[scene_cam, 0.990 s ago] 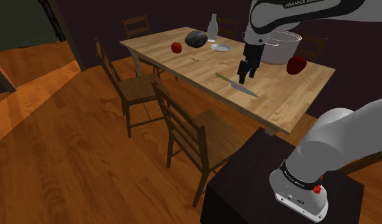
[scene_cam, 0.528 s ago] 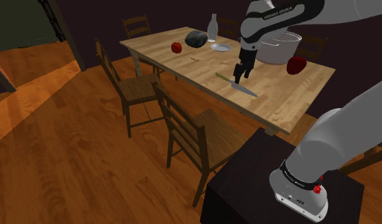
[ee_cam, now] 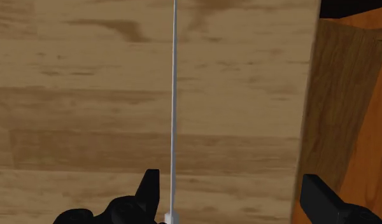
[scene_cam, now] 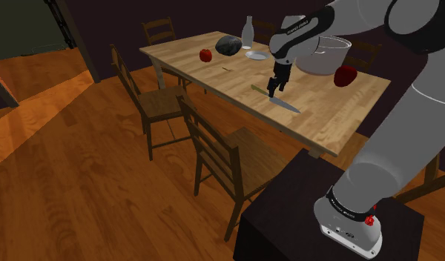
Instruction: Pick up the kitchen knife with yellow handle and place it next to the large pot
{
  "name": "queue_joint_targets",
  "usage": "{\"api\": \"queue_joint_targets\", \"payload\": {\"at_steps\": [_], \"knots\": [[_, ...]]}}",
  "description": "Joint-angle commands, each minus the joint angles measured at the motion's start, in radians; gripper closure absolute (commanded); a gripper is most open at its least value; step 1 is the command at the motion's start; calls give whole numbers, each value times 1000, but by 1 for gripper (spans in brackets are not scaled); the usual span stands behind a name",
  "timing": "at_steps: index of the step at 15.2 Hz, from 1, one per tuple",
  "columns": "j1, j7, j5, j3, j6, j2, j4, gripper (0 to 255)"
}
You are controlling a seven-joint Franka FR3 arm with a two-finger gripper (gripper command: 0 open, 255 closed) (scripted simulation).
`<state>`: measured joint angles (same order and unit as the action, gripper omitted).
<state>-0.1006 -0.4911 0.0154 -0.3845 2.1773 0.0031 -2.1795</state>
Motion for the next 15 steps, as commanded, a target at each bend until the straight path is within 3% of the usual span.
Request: {"api": "queue_joint_targets", "payload": {"at_steps": [1, 3, 10, 15], "knots": [[-14, -44, 34, -13, 27, 75, 55, 0], [-30, -81, 70, -18, 50, 148, 110, 0], [-38, -104, 103, -8, 133, 205, 78, 0], [-39, -106, 106, -7, 140, 210, 76, 0]]}}
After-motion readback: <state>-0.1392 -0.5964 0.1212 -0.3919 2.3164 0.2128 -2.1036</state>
